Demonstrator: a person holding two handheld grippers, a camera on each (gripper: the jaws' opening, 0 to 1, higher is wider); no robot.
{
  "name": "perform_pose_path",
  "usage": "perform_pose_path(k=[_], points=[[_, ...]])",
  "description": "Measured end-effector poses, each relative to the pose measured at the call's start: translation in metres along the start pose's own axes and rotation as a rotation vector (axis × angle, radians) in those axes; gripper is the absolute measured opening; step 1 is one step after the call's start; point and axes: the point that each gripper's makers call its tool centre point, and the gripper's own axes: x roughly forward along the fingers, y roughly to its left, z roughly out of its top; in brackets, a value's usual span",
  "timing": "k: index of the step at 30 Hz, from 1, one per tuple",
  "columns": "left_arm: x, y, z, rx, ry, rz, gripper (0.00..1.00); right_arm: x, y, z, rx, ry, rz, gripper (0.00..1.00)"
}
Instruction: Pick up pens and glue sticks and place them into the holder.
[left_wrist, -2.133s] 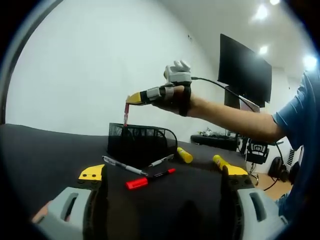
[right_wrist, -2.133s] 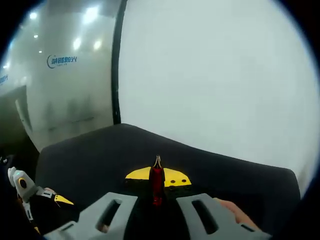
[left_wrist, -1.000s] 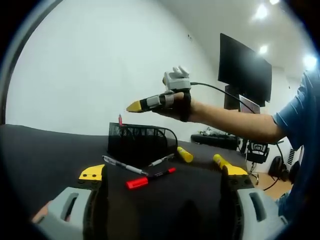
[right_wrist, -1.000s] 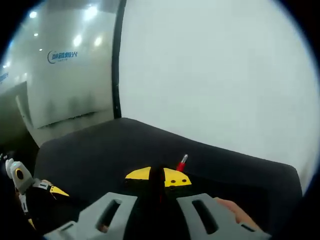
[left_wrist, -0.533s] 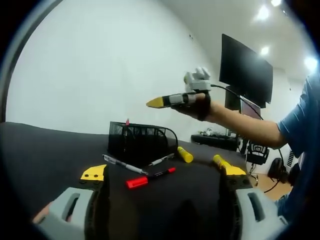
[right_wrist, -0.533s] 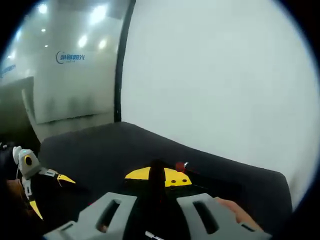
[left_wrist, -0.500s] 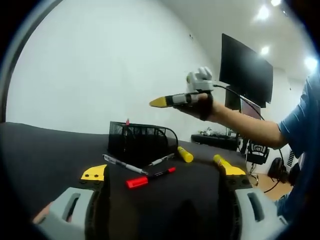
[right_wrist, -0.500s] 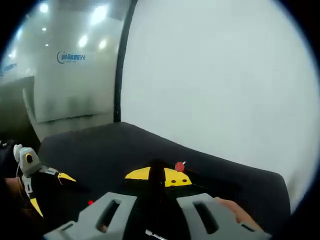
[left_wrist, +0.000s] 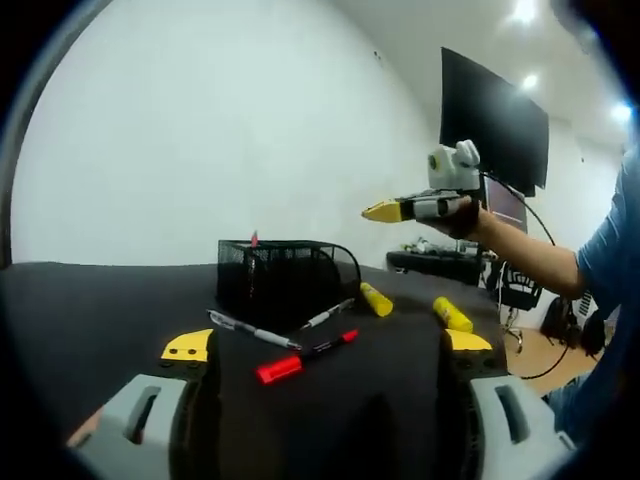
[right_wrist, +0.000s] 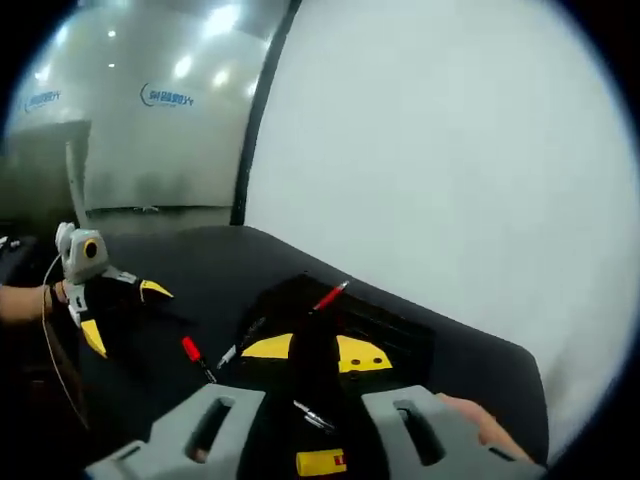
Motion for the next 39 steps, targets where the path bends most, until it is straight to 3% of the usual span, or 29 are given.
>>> perform_pose_path(k=[4, 9, 15, 18, 24, 30, 36, 39], points=[[0.001, 0.007, 0.007, 0.032, 0.035, -0.004, 0.82, -0.016, 0.006, -0.007, 0.012, -0.03, 0.028, 0.16], [0.003, 0.017, 0.012, 0.075, 0.093, -0.012, 0.79, -0.04, 0.023, -0.017, -0.011, -0.134, 0.09, 0.18], [0.009, 0.023, 0.02, 0.157, 0.157, -0.037, 0.73, -0.055, 0.037, -0.038, -0.009, -0.16, 0.127, 0.24], [0.013, 0.03, 0.019, 0.182, 0.192, -0.036, 0.68, -0.062, 0.043, -0.045, 0.041, -0.189, 0.135, 0.25], [0.019, 0.044, 0.019, 0.255, 0.261, -0.04, 0.58, -0.075, 0.035, -0.073, 0.144, -0.224, 0.063, 0.22], [0.025, 0.061, 0.024, 0.315, 0.308, -0.033, 0.49, -0.084, 0.029, -0.084, 0.297, -0.286, 0.096, 0.22], [0.033, 0.075, 0.008, 0.484, 0.456, -0.043, 0.47, -0.085, 0.03, -0.094, 0.318, -0.294, 0.106, 0.22], [0.04, 0.076, 0.008, 0.488, 0.465, -0.051, 0.44, -0.084, 0.033, -0.097, 0.296, -0.287, 0.109, 0.23]])
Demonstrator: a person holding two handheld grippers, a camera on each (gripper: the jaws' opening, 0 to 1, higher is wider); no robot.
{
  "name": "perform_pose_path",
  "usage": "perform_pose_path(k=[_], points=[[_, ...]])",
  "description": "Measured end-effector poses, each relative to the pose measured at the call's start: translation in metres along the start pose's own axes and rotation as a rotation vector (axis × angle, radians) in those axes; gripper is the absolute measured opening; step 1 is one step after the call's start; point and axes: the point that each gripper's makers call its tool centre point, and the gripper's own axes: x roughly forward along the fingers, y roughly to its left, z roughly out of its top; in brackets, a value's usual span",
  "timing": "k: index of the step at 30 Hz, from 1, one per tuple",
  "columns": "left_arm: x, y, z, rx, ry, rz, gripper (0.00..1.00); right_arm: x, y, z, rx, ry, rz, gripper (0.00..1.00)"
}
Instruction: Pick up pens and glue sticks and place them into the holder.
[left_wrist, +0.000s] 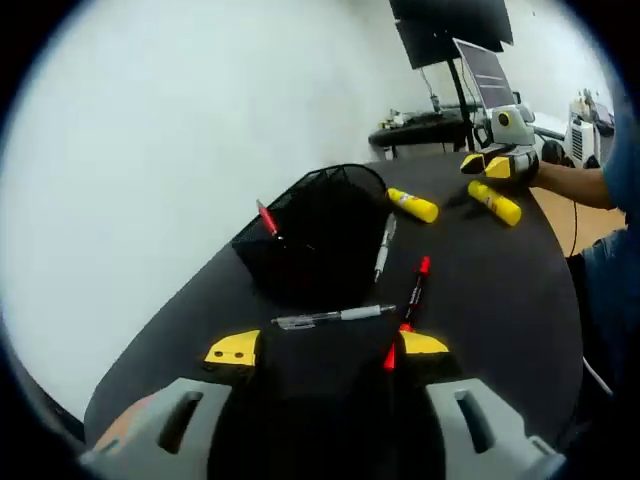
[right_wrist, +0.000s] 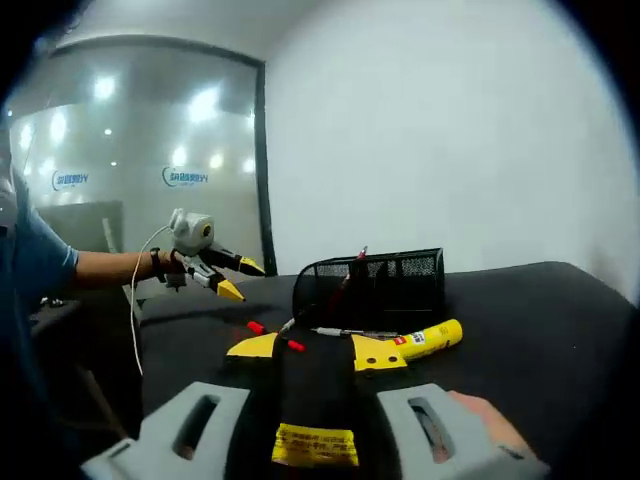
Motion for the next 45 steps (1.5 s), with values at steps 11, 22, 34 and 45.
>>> perform_pose_path(k=[11, 22, 34, 45], points=[[0.014, 0.019, 0.002, 0.217, 0.115, 0.011, 0.28, 0.002, 0.0, -0.006, 0.008, 0.017, -0.003, 0.22], [0.036, 0.03, -0.009, 0.463, 0.247, -0.014, 0.27, 0.001, -0.001, -0.006, 0.035, 0.014, -0.001, 0.2], [0.066, 0.038, -0.018, 0.475, 0.25, -0.145, 0.24, 0.002, -0.002, -0.006, 0.096, 0.011, 0.023, 0.18], [0.087, 0.028, -0.022, 0.439, 0.244, -0.258, 0.2, 0.001, -0.004, -0.005, 0.154, 0.007, 0.042, 0.17]])
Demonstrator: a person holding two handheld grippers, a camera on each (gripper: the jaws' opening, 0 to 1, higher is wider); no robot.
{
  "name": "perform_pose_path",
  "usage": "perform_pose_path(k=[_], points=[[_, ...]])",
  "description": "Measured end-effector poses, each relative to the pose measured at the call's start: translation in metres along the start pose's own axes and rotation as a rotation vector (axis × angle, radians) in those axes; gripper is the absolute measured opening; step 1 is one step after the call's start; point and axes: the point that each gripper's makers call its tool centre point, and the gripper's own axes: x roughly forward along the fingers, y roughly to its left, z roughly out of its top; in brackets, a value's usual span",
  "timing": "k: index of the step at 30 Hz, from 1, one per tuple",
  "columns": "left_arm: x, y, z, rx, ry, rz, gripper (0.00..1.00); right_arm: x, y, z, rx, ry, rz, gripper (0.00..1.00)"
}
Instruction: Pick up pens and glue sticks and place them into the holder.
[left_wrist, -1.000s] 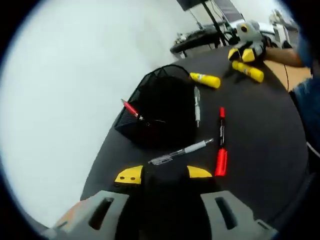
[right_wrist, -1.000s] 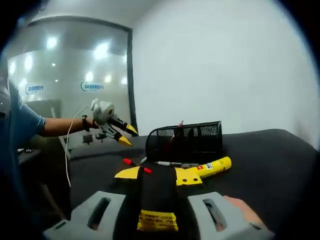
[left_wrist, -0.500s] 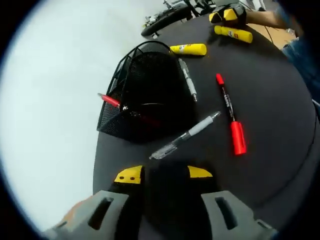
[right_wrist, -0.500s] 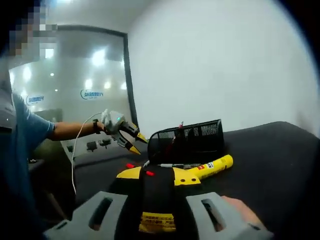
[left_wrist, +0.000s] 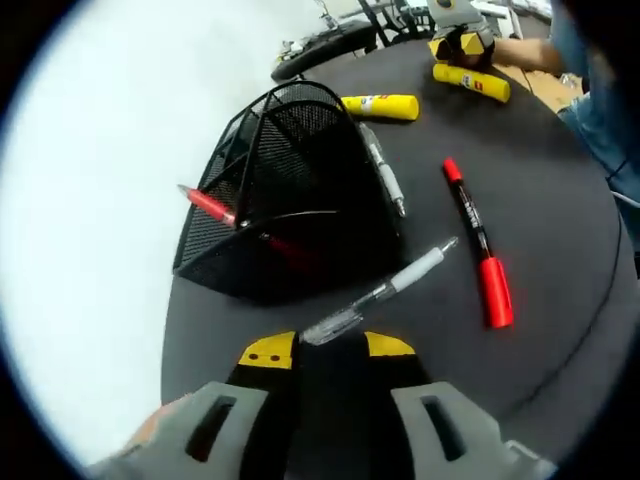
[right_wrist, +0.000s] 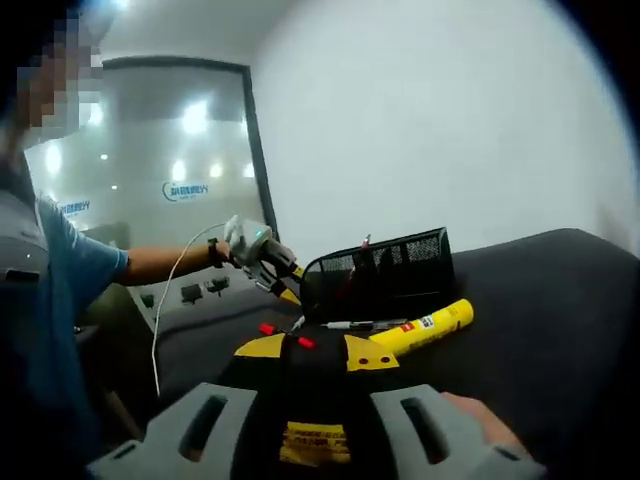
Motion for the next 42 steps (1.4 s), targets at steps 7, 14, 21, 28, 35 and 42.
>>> perform_pose_path(k=[7, 14, 21, 28, 35, 42], points=[[0.011, -0.009, 0.003, 0.036, -0.008, -0.065, 0.16, 0.001, 0.001, -0.003, 0.003, 0.018, 0.0, 0.16], [0.012, -0.009, 0.007, 0.085, -0.006, -0.107, 0.13, 0.0, 0.0, -0.003, 0.016, 0.02, 0.0, 0.15], [0.017, -0.014, 0.009, 0.13, -0.002, -0.159, 0.13, 0.001, 0.0, -0.005, 0.016, 0.031, -0.004, 0.15], [0.016, -0.017, 0.009, 0.118, 0.0, -0.195, 0.09, 0.002, -0.002, -0.007, 0.021, 0.041, -0.005, 0.14], [0.004, -0.029, -0.001, 0.117, 0.045, -0.236, 0.08, 0.003, -0.003, -0.006, 0.03, 0.037, -0.005, 0.14], [-0.01, -0.047, -0.01, 0.115, 0.099, -0.291, 0.08, 0.002, -0.002, -0.006, 0.032, 0.033, -0.002, 0.13]])
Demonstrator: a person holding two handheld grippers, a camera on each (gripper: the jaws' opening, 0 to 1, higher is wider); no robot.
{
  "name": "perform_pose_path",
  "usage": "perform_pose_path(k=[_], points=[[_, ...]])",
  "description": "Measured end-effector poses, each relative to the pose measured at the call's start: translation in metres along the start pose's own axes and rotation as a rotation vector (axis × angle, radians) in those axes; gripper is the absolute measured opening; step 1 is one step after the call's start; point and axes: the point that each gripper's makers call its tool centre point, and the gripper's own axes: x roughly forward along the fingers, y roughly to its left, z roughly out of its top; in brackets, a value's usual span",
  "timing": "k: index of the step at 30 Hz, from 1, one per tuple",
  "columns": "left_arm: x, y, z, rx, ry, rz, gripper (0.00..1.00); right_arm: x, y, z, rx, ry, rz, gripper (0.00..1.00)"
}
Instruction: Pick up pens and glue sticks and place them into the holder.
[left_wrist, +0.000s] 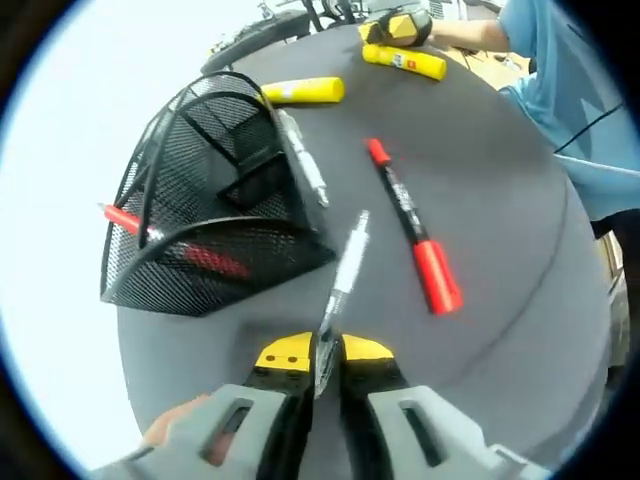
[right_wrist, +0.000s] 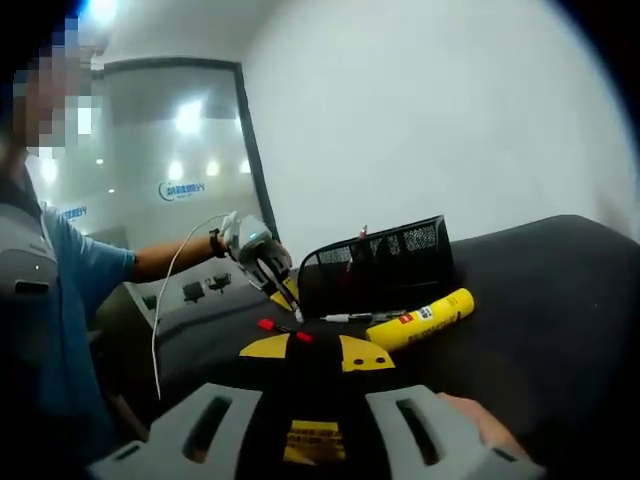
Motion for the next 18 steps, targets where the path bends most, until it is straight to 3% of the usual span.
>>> perform_pose_path(k=[4, 10, 18], points=[[-0.0005, -0.0095, -0.0057, -0.06, 0.072, -0.056, 0.09, 0.0002, 0.0002, -0.0004, -0.003, 0.002, -0.001, 0.13], [0.0028, -0.0047, -0.005, -0.132, 0.072, -0.07, 0.08, -0.0002, -0.0003, -0.0004, -0.005, 0.001, -0.003, 0.13], [0.0008, -0.0072, -0.0066, -0.155, 0.088, -0.063, 0.05, -0.0009, -0.0004, 0.0008, 0.001, -0.005, 0.0, 0.13]])
